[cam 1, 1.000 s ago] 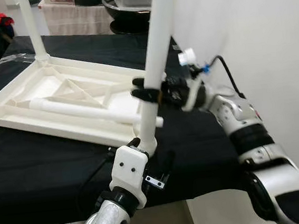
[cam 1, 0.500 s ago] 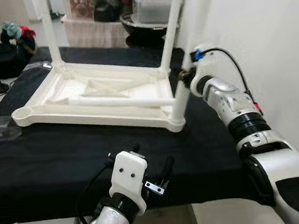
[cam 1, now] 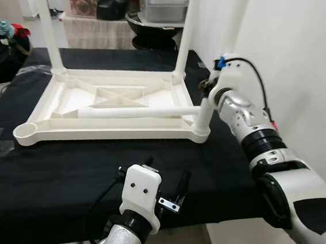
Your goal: Building children table
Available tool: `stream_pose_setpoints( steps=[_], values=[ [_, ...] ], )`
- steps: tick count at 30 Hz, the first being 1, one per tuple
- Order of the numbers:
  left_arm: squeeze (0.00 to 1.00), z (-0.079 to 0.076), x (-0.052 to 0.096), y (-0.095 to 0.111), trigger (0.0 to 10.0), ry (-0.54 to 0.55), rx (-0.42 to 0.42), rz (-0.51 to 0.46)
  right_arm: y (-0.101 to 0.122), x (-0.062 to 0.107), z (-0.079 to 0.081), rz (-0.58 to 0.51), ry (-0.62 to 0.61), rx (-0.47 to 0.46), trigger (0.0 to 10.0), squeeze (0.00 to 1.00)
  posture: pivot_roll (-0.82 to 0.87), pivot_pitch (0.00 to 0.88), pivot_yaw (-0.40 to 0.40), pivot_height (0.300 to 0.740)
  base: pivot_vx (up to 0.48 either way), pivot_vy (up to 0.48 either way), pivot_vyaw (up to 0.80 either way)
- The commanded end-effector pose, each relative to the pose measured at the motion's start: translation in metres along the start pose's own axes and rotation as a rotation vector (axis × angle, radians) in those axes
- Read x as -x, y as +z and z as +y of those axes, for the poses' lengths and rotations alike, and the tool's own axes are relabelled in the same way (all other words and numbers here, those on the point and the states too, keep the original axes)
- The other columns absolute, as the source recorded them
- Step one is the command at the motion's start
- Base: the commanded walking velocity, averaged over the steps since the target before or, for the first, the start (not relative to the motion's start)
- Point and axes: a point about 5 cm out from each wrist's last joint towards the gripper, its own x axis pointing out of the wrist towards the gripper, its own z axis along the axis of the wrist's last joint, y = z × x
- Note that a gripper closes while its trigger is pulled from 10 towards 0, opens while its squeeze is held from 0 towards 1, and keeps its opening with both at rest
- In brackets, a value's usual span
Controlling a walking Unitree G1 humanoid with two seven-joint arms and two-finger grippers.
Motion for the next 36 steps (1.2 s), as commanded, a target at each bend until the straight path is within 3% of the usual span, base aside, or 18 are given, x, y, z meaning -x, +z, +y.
stream_pose_setpoints(
  steps=[1,2,3,4,5,7,15,16,17,21,24,27,30,31,33,34,36],
  values=[
    [0.00,-0.001,0.000,-0.001,10.0,-0.004,-0.009,0.006,0.019,0.010,0.033,-0.047,0.448,0.005,10.0,0.00,0.07,0.114,-0.157,0.740,0.000,0.000,0.00],
    [0.00,-0.001,0.000,-0.001,10.0,-0.004,-0.009,0.006,0.019,0.010,0.033,-0.047,0.448,0.005,10.0,0.00,0.07,0.114,-0.157,0.740,0.000,0.000,0.00],
    [0.00,0.000,0.000,-0.001,10.0,-0.003,-0.011,0.006,0.022,0.019,0.038,-0.049,0.598,0.047,10.0,0.00,0.07,0.114,-0.157,0.740,0.000,0.000,0.00],
    [0.00,0.000,0.000,-0.001,10.0,-0.003,-0.011,0.006,0.022,0.019,0.038,-0.049,0.598,0.047,10.0,0.00,0.07,0.114,-0.157,0.740,0.000,0.000,0.00],
    [0.00,0.000,0.000,-0.001,10.0,-0.002,-0.013,0.005,0.023,0.030,0.041,-0.058,0.743,0.125,10.0,0.00,0.07,0.114,-0.157,0.740,0.000,0.000,0.00],
    [0.00,0.000,0.000,-0.001,10.0,-0.004,-0.012,0.004,0.015,0.050,0.038,-0.006,0.965,0.178,10.0,0.00,0.07,0.115,-0.156,0.740,0.000,0.000,0.00],
    [0.00,0.000,0.001,-0.002,10.0,-0.003,-0.012,0.008,-0.001,0.055,0.031,0.072,1.084,0.173,10.0,0.00,0.07,0.118,-0.156,0.740,0.000,0.000,0.00],
    [0.00,0.001,0.001,-0.002,10.0,-0.001,-0.013,0.009,-0.005,0.055,0.031,0.088,1.095,0.166,5.8,0.00,0.07,0.118,-0.156,0.740,0.000,0.000,0.00],
    [0.00,0.001,0.001,-0.001,10.0,0.000,-0.013,0.009,-0.009,0.055,0.032,0.102,1.114,0.155,0.0,0.00,0.07,0.118,-0.156,0.740,0.000,0.000,0.00],
    [0.00,0.001,0.001,-0.001,10.0,0.000,-0.014,0.009,-0.013,0.055,0.033,0.111,1.123,0.143,0.0,0.00,0.08,0.119,-0.155,0.740,0.000,0.000,0.00],
    [0.00,0.001,0.001,-0.001,10.0,-0.001,-0.012,0.008,-0.010,0.038,0.033,0.012,0.929,0.240,0.0,0.00,0.08,0.120,-0.155,0.740,0.000,0.000,0.00],
    [0.00,0.001,0.001,-0.001,10.0,-0.002,-0.013,0.008,0.005,0.017,0.024,-0.089,0.614,0.176,0.0,0.00,0.07,0.122,-0.153,0.740,0.000,0.000,0.00],
    [0.00,0.001,0.001,-0.001,10.0,-0.002,-0.014,0.008,0.007,0.015,0.023,-0.103,0.573,0.172,0.0,0.00,0.07,0.122,-0.153,0.740,0.000,0.000,0.00],
    [0.00,0.001,0.001,-0.001,10.0,-0.001,-0.014,0.008,0.009,0.011,0.020,-0.109,0.490,0.179,0.0,0.00,0.07,0.123,-0.155,0.740,0.000,0.000,0.00],
    [0.00,0.002,0.001,-0.001,10.0,0.000,-0.013,0.007,0.009,0.004,0.004,-0.074,0.215,0.229,0.0,0.00,0.07,0.124,-0.154,0.740,0.000,0.000,0.00],
    [0.00,0.002,0.001,-0.001,10.0,0.000,-0.013,0.007,0.009,0.004,0.004,-0.074,0.215,0.229,0.0,0.00,0.07,0.124,-0.154,0.740,0.000,0.000,0.00],
    [0.00,0.001,0.000,-0.001,10.0,-0.004,-0.012,0.005,0.008,0.005,-0.024,-0.015,-0.091,0.314,0.0,0.00,0.07,0.122,-0.155,0.740,0.000,0.000,0.00]
  ],
)
